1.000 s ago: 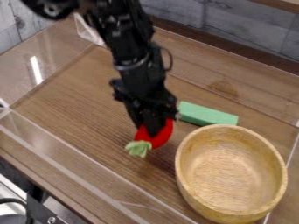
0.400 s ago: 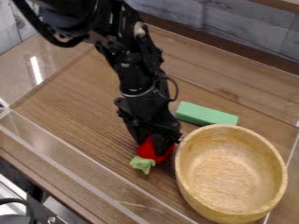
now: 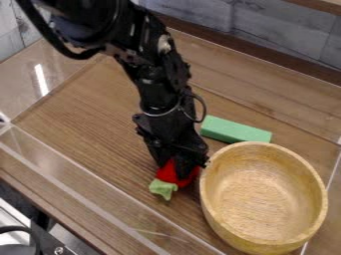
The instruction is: Move the red fruit to the right
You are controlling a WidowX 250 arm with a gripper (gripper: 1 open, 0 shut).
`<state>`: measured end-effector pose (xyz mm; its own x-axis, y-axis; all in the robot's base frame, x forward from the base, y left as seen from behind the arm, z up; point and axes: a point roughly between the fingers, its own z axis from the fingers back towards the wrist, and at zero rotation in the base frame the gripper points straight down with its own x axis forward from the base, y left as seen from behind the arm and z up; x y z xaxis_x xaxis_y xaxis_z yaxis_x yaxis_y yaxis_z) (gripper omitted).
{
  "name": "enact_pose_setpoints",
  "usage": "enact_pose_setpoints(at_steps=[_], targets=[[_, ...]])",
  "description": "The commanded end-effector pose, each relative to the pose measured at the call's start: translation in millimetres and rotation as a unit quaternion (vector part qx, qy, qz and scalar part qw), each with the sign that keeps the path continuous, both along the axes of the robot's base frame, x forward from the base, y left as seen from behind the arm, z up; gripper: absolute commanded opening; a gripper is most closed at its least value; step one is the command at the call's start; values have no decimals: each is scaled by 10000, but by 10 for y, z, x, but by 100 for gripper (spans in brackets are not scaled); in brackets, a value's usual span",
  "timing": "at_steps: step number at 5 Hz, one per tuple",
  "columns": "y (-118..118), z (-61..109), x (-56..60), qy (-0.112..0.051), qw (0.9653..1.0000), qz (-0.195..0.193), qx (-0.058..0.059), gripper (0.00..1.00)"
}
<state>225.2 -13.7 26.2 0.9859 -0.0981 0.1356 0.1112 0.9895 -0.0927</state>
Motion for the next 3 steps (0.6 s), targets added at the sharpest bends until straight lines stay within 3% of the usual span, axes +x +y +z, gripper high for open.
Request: enact_pose_setpoints(at_steps=[1, 2, 3], targets=[[-22, -85, 36, -6, 9997, -167, 172, 100], [10, -53, 128, 6, 9992, 268, 297, 0], [88, -68, 244, 72, 9969, 705, 336, 0]])
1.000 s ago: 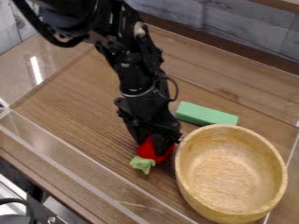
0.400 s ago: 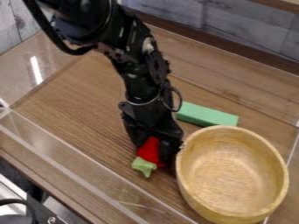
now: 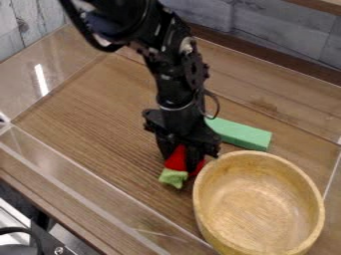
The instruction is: Move the red fruit to the right
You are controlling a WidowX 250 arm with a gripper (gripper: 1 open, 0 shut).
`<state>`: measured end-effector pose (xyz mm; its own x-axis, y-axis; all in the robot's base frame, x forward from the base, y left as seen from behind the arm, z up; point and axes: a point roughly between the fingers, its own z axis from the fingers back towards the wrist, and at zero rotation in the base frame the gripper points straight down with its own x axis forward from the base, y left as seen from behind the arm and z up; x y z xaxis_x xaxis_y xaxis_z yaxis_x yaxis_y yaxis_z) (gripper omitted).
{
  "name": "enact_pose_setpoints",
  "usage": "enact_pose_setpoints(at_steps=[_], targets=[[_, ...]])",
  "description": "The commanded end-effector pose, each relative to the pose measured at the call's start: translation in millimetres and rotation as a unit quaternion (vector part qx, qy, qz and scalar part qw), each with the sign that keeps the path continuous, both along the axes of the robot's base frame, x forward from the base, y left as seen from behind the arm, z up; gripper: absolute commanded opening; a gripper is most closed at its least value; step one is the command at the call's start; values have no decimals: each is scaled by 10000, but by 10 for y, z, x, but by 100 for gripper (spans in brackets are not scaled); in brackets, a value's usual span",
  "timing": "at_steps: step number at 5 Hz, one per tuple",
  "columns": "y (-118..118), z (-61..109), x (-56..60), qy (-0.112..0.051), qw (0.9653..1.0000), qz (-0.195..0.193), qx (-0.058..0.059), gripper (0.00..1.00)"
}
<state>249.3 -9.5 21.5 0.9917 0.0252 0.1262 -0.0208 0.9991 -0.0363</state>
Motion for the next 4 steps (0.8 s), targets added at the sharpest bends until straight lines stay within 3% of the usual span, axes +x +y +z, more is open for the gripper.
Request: enact_pose_setpoints(at_steps=[1, 2, 4], targets=[[98, -11, -9, 106, 9998, 129, 57, 0], [144, 8, -25, 178, 9996, 194, 59, 0], [323, -47, -123, 276, 9993, -245, 79, 0]])
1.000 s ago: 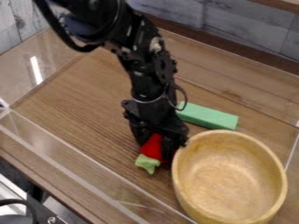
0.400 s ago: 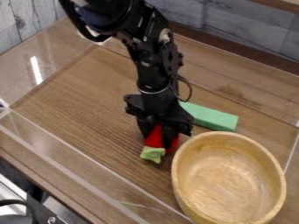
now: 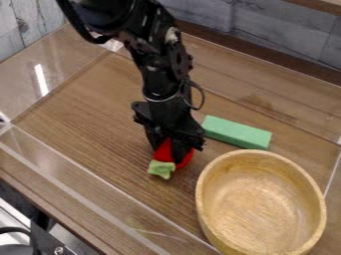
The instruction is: Move the red fruit to the right
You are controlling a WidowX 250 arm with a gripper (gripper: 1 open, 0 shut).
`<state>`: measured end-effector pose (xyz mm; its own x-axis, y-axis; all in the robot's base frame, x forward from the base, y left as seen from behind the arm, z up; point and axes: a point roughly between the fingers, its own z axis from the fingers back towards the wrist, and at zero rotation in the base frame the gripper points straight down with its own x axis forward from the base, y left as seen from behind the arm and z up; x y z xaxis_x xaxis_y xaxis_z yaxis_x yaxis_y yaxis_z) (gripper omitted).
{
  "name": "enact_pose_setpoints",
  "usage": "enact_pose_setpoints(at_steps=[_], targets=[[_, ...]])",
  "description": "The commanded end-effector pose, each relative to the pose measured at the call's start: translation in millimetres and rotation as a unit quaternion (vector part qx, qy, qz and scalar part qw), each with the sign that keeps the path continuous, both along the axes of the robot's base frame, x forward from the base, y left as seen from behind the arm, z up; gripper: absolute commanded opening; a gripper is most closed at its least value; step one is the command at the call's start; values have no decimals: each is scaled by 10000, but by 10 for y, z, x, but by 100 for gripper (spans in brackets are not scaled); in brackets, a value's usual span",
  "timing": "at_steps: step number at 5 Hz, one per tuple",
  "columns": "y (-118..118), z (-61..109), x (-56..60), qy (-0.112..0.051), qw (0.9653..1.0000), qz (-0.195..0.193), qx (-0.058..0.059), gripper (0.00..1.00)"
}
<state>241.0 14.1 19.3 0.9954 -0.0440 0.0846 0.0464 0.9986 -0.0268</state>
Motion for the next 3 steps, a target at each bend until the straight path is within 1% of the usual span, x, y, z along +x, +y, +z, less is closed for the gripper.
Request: enact_pose_setpoints(at_steps=[1, 3], targets=[[0, -29, -30, 116, 9996, 261, 38, 0], [87, 469, 195, -117, 9999, 90, -38, 0]])
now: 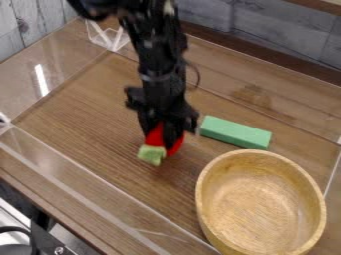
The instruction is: Move the red fruit to the right
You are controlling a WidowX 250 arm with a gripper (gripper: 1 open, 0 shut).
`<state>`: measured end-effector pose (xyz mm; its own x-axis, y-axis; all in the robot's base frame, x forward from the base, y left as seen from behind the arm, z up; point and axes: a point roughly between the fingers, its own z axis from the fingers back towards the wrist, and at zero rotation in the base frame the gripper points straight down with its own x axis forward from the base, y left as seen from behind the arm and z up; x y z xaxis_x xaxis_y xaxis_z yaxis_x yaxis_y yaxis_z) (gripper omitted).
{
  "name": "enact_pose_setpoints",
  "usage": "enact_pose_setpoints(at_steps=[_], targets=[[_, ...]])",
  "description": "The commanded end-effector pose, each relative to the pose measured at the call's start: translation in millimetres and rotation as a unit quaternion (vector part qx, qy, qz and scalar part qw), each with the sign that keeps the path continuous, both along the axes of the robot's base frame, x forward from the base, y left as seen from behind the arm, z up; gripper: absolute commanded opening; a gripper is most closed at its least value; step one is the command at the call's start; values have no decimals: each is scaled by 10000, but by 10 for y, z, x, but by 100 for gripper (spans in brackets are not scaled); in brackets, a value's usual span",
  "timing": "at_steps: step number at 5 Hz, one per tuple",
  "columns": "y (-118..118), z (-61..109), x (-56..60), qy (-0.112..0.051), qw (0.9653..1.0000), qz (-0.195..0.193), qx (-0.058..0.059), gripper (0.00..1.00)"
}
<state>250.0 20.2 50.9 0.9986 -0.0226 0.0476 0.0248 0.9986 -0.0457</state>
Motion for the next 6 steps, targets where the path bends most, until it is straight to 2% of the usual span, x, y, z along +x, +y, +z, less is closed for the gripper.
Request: enact_pose_setpoints(at_steps=[1, 2, 3, 4, 6], targets=[[-23, 344, 243, -467, 9989, 97, -13, 0], [-128, 388, 327, -509, 9986, 124, -46, 0], [-222, 379, 523, -483, 9986, 205, -44, 0], [-238, 291, 633, -412, 9989, 242, -12, 0], [-342, 262, 688, -301, 9995, -38, -3, 0]])
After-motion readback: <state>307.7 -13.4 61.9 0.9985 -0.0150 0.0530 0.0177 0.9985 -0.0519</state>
